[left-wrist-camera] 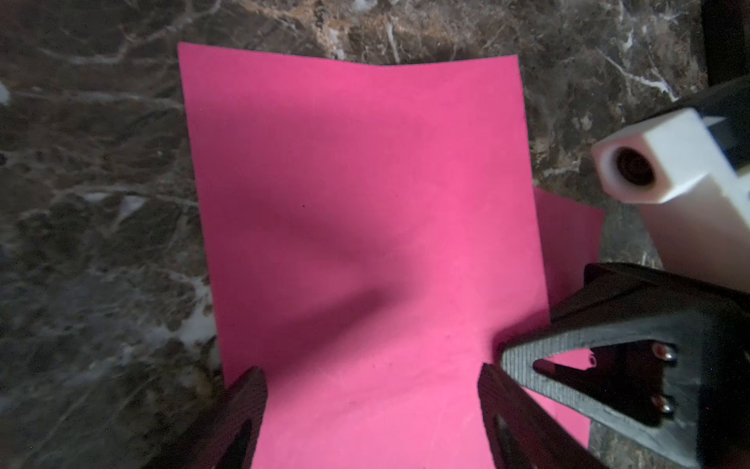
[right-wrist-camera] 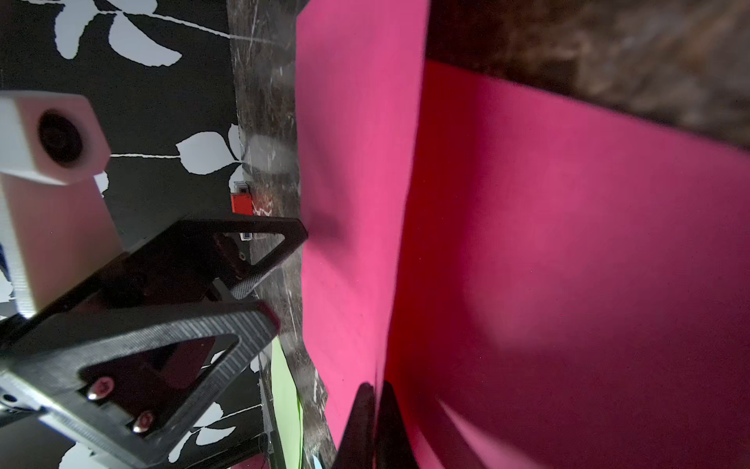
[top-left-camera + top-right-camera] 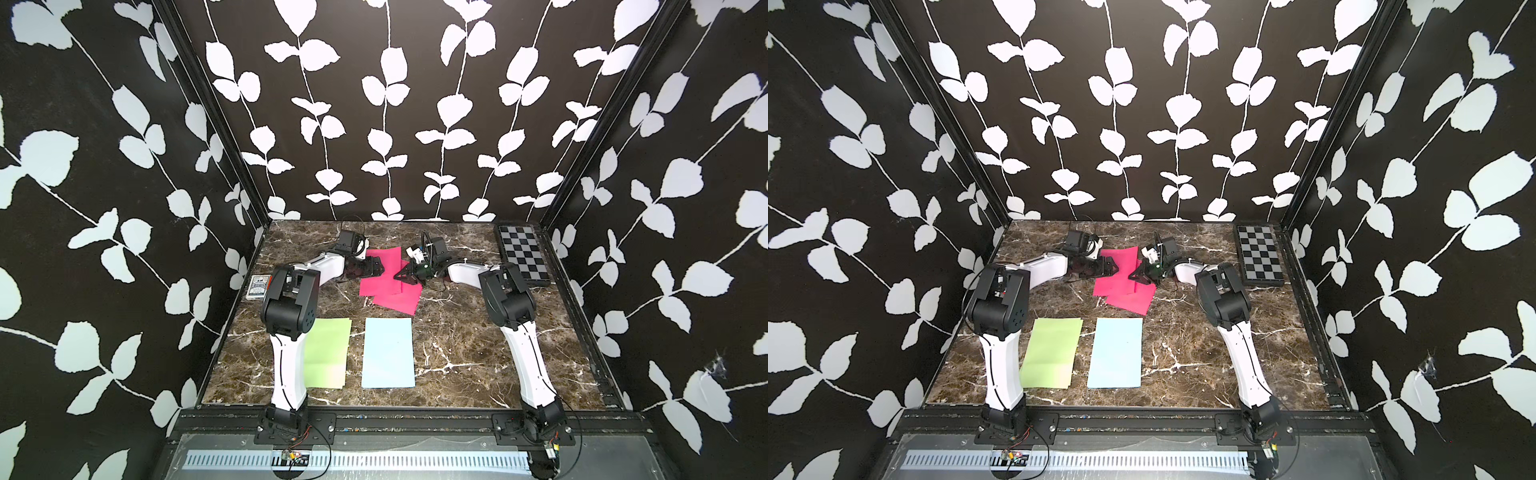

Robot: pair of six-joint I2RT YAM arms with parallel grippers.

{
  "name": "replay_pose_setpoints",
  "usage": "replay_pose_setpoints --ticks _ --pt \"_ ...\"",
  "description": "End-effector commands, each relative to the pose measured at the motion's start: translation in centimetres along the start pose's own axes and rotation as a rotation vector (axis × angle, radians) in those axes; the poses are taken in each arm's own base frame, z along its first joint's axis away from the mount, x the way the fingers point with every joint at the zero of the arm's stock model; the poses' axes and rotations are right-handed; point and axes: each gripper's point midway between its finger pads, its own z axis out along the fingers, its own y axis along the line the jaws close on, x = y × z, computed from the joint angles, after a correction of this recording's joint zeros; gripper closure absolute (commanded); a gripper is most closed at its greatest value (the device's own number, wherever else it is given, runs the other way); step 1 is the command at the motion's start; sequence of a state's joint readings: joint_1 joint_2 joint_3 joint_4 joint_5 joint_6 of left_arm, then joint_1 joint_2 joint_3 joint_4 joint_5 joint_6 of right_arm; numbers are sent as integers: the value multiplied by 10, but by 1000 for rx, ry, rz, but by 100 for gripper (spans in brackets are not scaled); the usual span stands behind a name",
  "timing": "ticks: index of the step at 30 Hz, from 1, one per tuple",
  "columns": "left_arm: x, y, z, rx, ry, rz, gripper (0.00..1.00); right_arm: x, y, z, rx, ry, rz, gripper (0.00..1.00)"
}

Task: Sort the scattered colored papers by color
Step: Pick up the colored paper from the center of the board.

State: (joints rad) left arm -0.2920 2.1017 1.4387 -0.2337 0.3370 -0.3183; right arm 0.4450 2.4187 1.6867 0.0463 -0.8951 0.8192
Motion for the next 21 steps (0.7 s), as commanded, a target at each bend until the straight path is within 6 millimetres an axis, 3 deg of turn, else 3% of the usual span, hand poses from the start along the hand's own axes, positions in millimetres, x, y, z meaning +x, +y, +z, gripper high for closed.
replay_pose_setpoints --ticks 1,5,10,16,21 --pt "39 16 16 -38 128 -37 15 2 12 -3 -36 -6 -42 100" --pt "19 0 1 14 43 0 14 0 26 -11 -52 -28 -72 100" --pt "-15 -25 -44 63 -146 82 10 -2 50 -25 -77 -57 -115 100" --pt "-28 -38 -87 122 -278 93 8 2 91 -50 -116 -91 -169 100" --pt "-36 -48 -126 301 -422 43 8 21 115 -72 -141 -89 -202 100"
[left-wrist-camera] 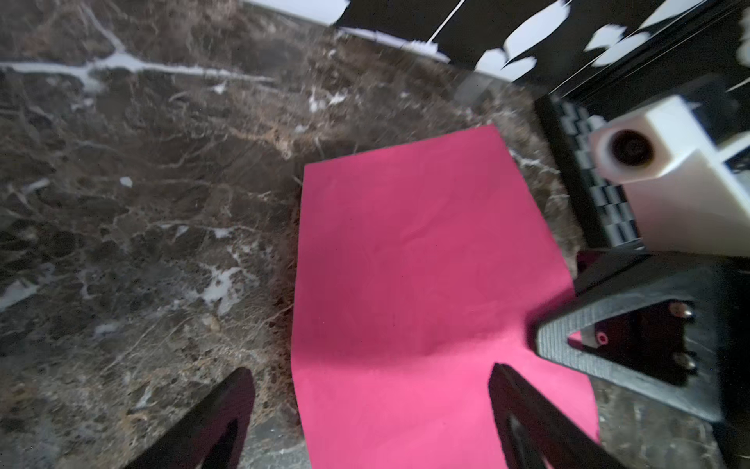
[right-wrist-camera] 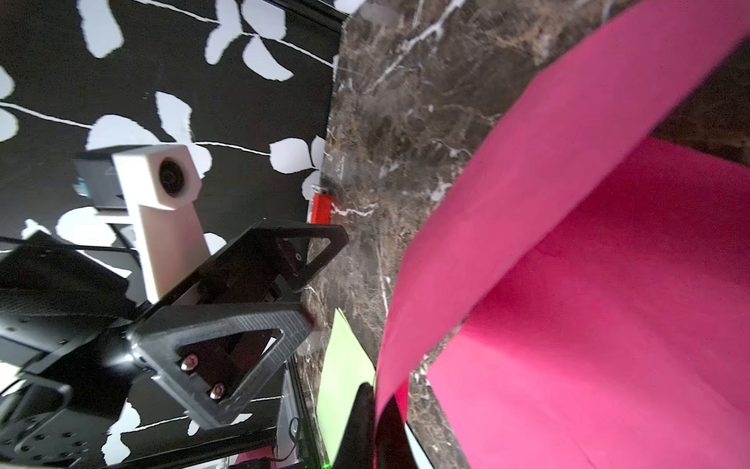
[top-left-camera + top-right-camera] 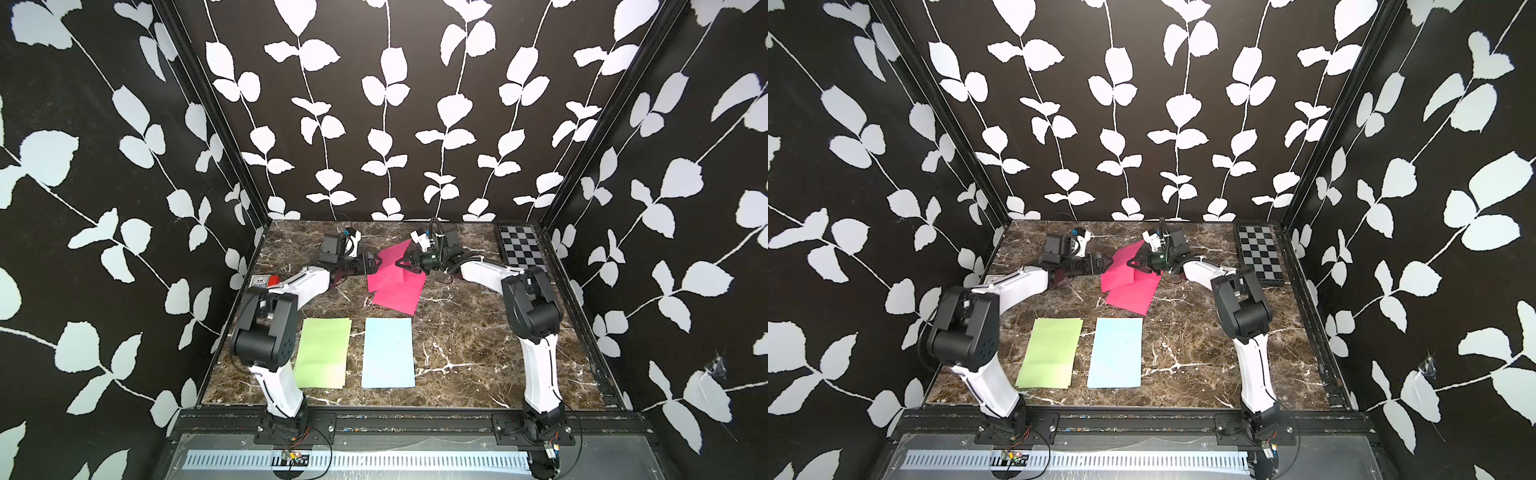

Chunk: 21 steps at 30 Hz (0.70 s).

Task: Sort the scattered colored papers by color
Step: Pick up the colored paper from the center of the board.

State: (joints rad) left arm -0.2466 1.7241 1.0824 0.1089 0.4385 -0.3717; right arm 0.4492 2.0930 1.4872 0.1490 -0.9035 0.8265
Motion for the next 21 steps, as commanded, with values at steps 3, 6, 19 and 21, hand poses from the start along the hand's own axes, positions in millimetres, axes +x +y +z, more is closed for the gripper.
replay_pose_setpoints --ticks 3,6,19,21 --pt "-25 -26 -33 251 -135 -57 10 22 37 -23 -48 14 -65 100" --pt "-27 -51 -44 430 -145 -67 11 36 58 -40 -52 31 -118 100" --pt "-34 -95 -70 763 -135 -157 6 72 121 -104 -49 -5 -312 100" --pt "-34 -98 -72 780 -133 -165 6 71 130 -109 -57 -20 -335 100"
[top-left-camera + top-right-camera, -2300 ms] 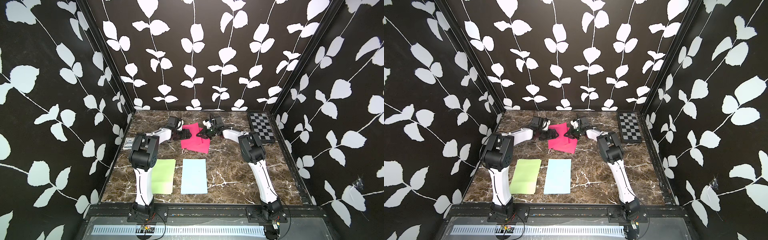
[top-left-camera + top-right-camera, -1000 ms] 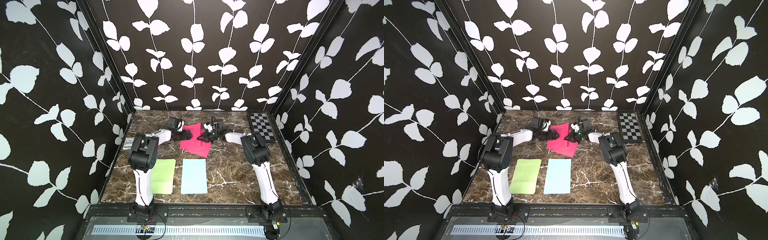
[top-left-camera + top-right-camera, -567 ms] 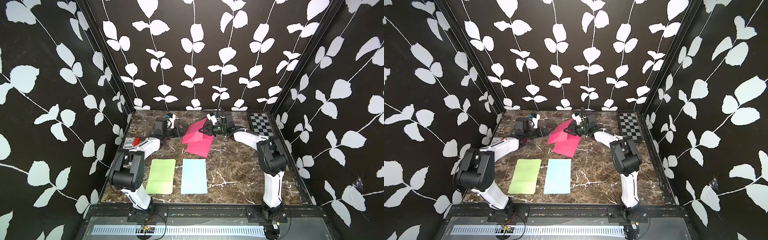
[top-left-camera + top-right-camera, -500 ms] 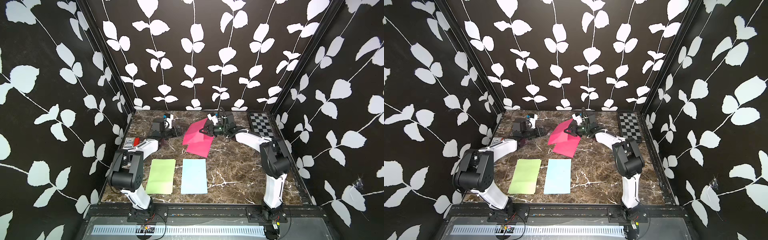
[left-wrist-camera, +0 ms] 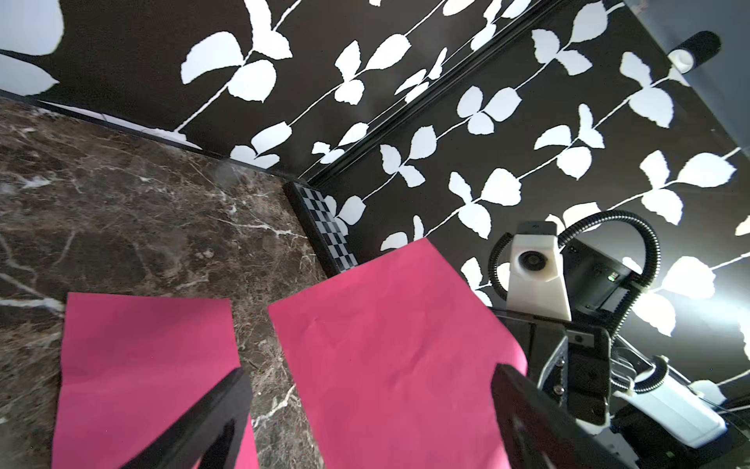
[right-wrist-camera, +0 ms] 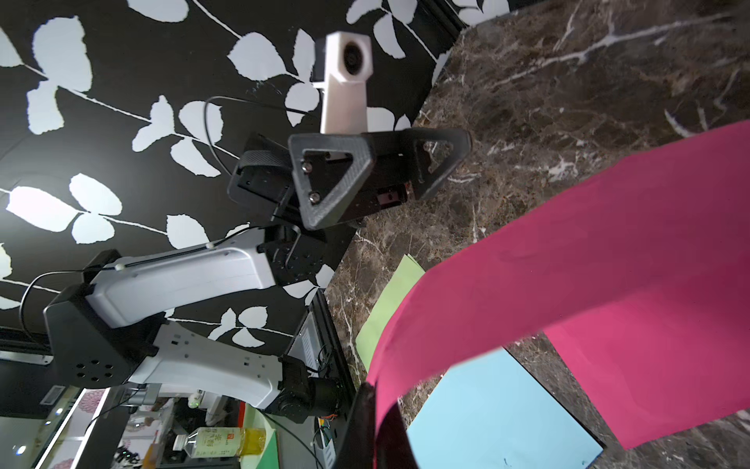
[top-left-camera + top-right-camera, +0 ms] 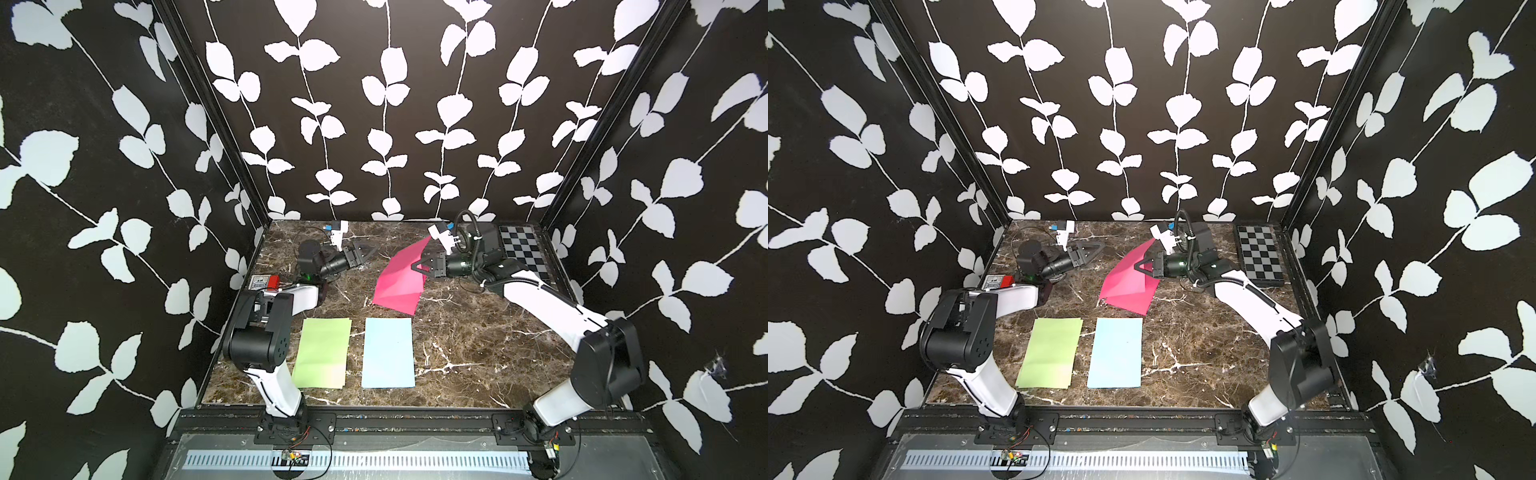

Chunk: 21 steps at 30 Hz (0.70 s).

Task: Sort the scattered colored papers by color
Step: Pick up the colored paper from the center of the board.

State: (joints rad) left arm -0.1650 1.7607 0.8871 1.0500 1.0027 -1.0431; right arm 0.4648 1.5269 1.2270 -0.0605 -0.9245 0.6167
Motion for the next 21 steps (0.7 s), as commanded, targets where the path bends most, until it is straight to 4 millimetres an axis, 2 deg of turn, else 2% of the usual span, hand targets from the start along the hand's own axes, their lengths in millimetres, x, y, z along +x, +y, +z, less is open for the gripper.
replay_pose_setpoints --ticks 1,7,12,14,21 --pt "4 -22 -1 91 22 0 6 6 8 -6 -2 0 -56 100" --pt "-2 -35 0 167 4 -60 6 -12 23 -5 -39 -23 -96 100" --pt "1 -42 7 186 25 -74 6 -25 25 0 -58 -41 -111 100" --pt "3 -43 9 189 35 -76 5 -36 32 0 -75 -55 -130 100" --pt "12 -30 13 157 60 -94 5 -47 40 2 -94 -67 -139 100"
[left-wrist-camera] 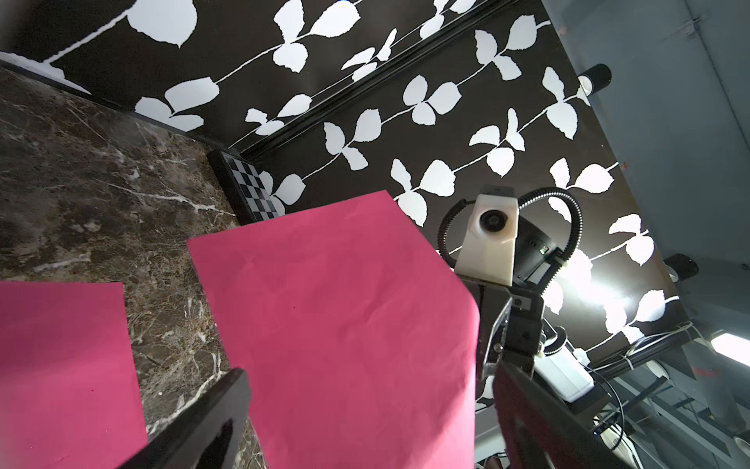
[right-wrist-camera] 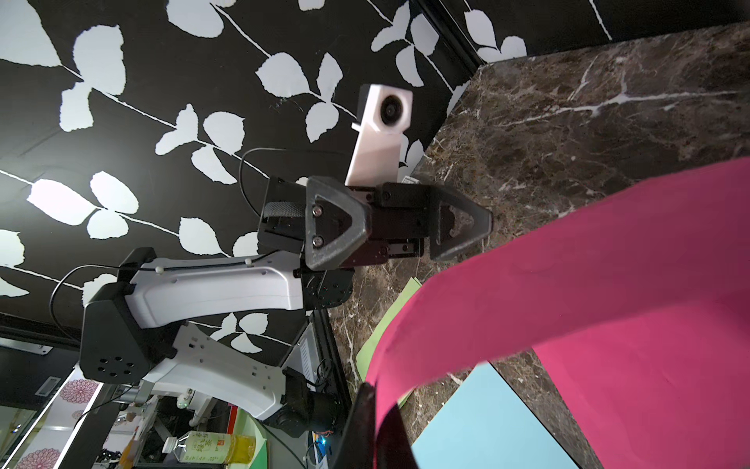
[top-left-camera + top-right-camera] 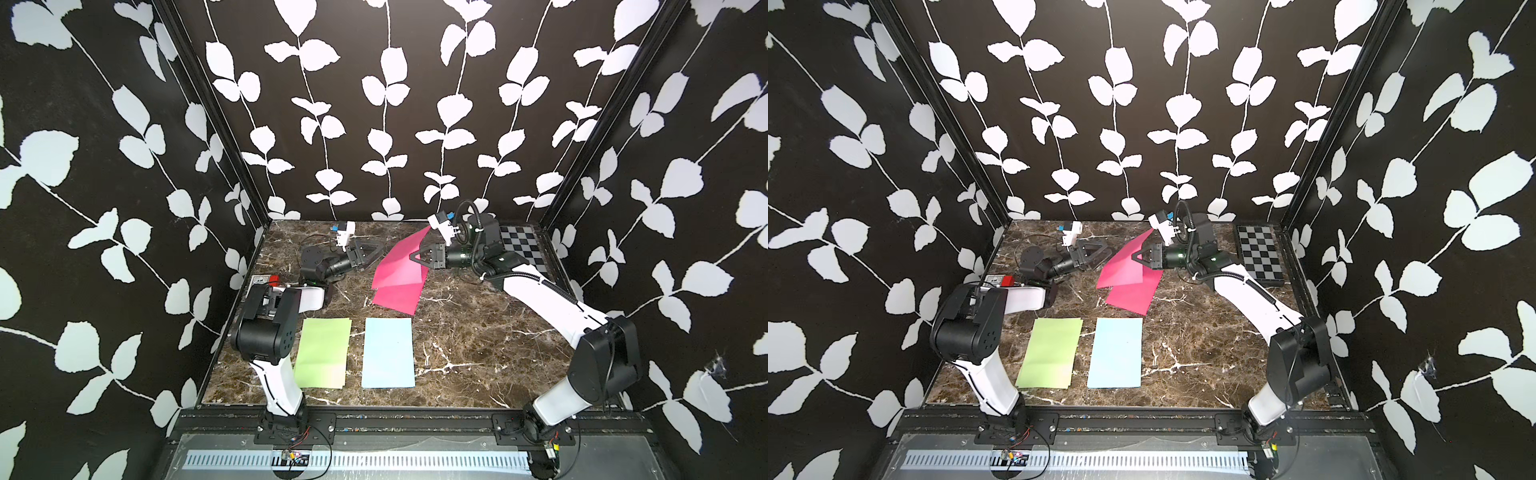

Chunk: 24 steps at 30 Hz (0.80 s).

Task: Sort the scattered colored papers by color
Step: Pick up the colored paper from the center of the board.

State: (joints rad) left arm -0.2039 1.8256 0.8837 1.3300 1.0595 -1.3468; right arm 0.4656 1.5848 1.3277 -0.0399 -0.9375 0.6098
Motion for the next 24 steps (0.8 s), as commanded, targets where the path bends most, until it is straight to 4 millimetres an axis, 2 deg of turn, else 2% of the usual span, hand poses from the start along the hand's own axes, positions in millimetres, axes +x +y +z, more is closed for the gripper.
replay_pose_setpoints --ticks 1,6,9,14,15,17,24 --pt "1 -2 3 8 22 32 5 -23 29 -3 -63 -43 -85 100" --pt "0 8 4 -10 14 20 5 -25 39 -9 -66 -53 -101 100" --pt "-5 2 5 23 -2 17 5 -25 39 -9 -67 -53 -101 100" --pt "-7 -8 10 50 7 21 5 -22 29 0 -73 -39 -84 100" --pt "-7 -11 11 55 15 26 5 -19 18 7 -66 -24 -63 100" --pt "-7 -16 12 60 21 33 5 -17 9 12 -64 -10 -49 100" --pt "-2 -22 12 31 70 71 7 6 -15 19 -22 77 -9 100"
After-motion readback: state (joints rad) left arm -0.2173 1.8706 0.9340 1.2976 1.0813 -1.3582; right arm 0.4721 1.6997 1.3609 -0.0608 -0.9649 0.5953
